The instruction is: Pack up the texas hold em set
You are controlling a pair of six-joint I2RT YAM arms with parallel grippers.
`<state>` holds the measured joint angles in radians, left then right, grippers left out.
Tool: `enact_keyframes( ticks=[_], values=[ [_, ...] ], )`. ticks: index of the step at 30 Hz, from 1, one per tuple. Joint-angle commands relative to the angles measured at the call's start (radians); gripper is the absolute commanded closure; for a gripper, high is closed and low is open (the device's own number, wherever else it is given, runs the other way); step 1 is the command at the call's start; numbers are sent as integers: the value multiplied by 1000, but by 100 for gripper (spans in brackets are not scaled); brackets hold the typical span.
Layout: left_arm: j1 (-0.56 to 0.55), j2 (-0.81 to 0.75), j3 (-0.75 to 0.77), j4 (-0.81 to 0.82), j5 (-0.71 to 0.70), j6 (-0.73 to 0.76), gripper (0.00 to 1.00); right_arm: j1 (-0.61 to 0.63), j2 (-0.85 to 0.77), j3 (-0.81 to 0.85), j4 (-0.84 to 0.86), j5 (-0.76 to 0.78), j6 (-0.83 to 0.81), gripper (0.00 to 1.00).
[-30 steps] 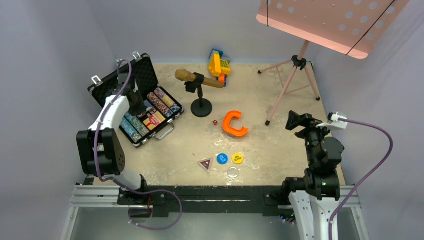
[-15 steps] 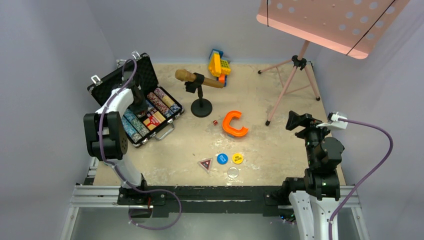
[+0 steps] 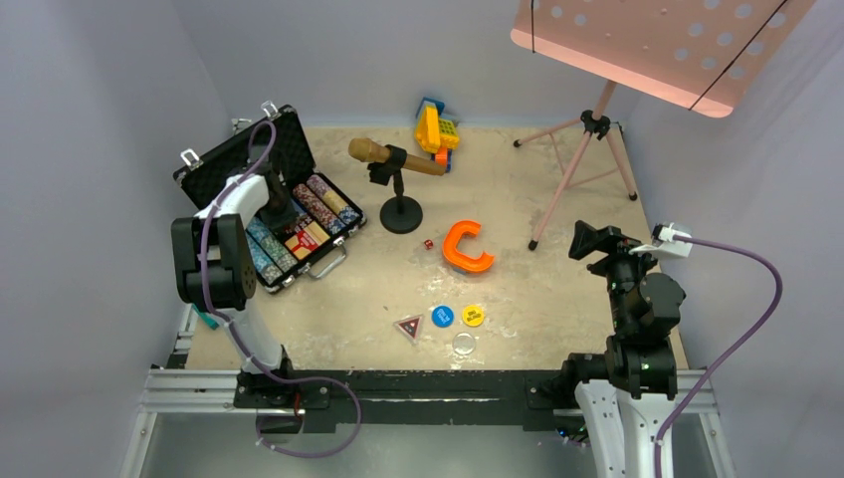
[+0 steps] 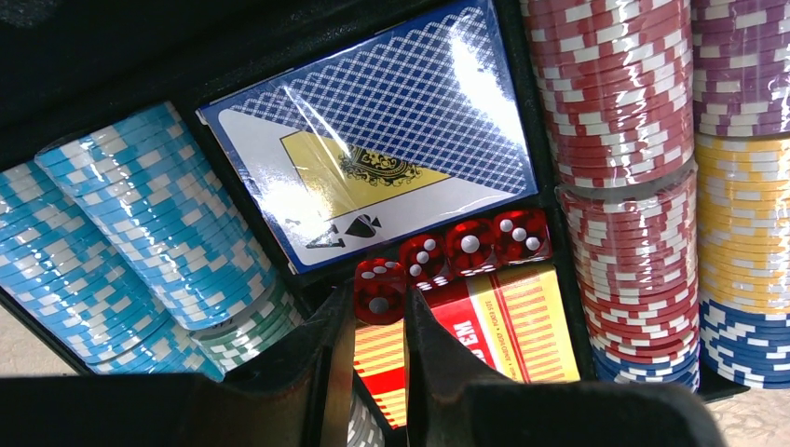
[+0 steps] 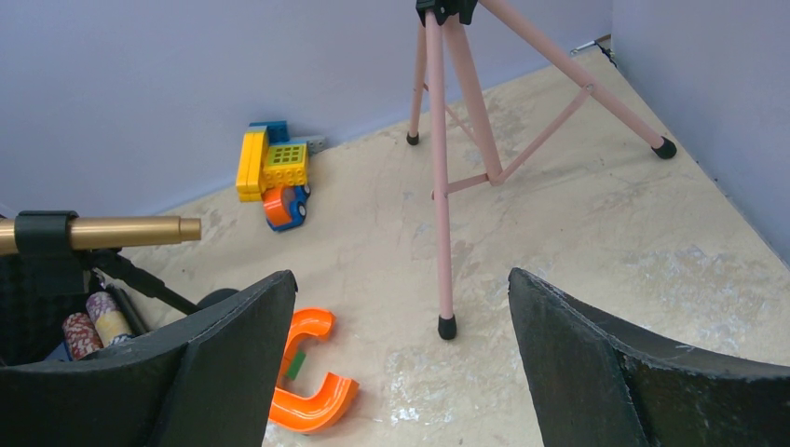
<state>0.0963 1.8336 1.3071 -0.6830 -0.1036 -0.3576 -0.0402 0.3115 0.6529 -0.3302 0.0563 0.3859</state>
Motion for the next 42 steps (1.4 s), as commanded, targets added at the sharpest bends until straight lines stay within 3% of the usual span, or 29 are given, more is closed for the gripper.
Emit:
enact_keyframes(
  ticks=[1,9,18,26,42],
  values=[
    [7,11,38,-9,16,-24,100,-4,-3,20,28,-18,-7,11],
    [7,19,46,-13,27,-20,100,-4,-3,19,29,-19,-8,11],
    [7,10,46,-14,35,-21,74,-4,-3,17,29,-21,-9,11],
    [7,6,45,-18,37,-20,60,-4,-3,18,30,-21,-8,11],
    [7,1,23,39,98,4,63,-4,-3,17,30,-23,-10,11]
  ],
)
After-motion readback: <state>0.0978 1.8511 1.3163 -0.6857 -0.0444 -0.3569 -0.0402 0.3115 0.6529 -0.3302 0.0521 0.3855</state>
